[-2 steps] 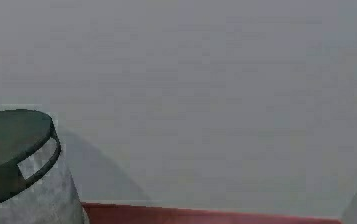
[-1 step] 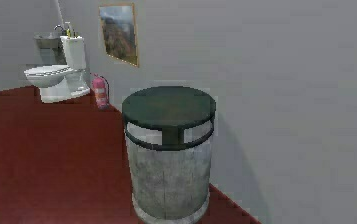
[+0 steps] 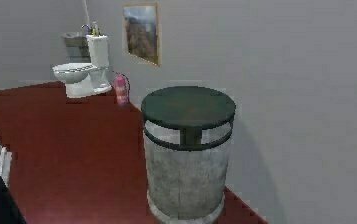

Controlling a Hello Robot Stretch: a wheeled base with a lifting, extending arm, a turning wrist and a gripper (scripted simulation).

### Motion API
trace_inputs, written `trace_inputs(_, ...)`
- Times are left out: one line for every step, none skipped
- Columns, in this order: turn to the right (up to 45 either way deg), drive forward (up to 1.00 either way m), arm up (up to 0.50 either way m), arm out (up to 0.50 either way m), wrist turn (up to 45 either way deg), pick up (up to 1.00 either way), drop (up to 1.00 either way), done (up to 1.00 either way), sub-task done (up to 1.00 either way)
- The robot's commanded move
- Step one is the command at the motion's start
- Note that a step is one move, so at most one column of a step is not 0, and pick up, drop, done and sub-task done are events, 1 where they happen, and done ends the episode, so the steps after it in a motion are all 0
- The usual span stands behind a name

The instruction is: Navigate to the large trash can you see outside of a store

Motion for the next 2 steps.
trace_inputs(0.0,0.15,0.00,0.00,0.0,0.00,0.00,0.00,0.00)
trace_inputs(0.0,0.00,0.00,0.00,0.0,0.00,0.00,1.00,0.00)
